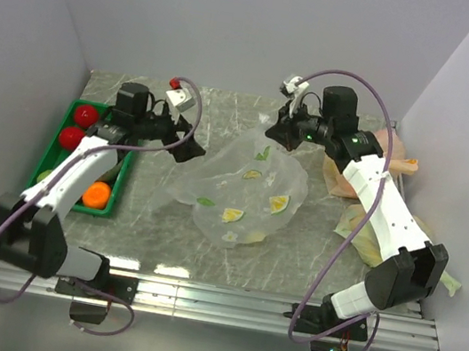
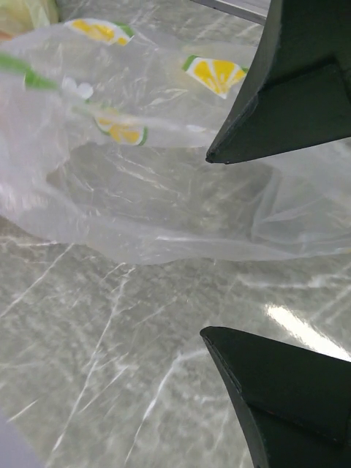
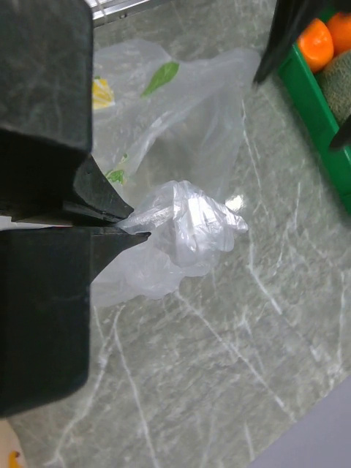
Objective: Place the fake fruits into the plastic bag and tie a complex knot
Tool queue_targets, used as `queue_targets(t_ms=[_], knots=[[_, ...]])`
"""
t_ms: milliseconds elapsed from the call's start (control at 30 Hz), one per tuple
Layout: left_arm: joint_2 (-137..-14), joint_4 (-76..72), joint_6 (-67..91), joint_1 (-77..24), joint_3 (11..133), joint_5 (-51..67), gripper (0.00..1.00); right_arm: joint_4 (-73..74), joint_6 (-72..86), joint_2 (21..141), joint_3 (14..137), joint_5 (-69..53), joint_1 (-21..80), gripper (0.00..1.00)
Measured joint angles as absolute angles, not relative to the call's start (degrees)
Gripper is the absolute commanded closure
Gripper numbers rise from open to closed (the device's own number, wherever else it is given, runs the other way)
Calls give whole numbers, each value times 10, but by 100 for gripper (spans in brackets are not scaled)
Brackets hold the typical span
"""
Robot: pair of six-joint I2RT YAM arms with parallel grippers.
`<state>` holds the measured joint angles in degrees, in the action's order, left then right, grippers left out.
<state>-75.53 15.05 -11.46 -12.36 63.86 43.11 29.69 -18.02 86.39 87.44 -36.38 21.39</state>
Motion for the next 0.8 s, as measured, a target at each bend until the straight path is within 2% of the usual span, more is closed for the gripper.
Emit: queue_targets(t_ms=[433,467,500,567,600,667,700,800], knots=[[-900,-2,-32,-172,630,463,1,314,-264,872,908,-431,248,100],[-906,-13,-28,-181,624,463,5,315,-271,880,919,-438,249,100],[-909,-21,-24,-186,619,463,31,313,-276,888,927,-444,250,98],[-925,-32,3,-197,616,467,61,303,-275,901,936,-447,252,82],[-933,-38,18,-199,616,466,86,292,-267,907,937,-444,252,58],[-943,-45,60,-199,615,459,94,279,-236,925,951,-423,251,31],[-943,-51,85,-199,613,449,100,276,-218,939,966,-409,251,12],[-929,-67,194,-193,598,405,100,272,-155,971,1007,-354,243,5]])
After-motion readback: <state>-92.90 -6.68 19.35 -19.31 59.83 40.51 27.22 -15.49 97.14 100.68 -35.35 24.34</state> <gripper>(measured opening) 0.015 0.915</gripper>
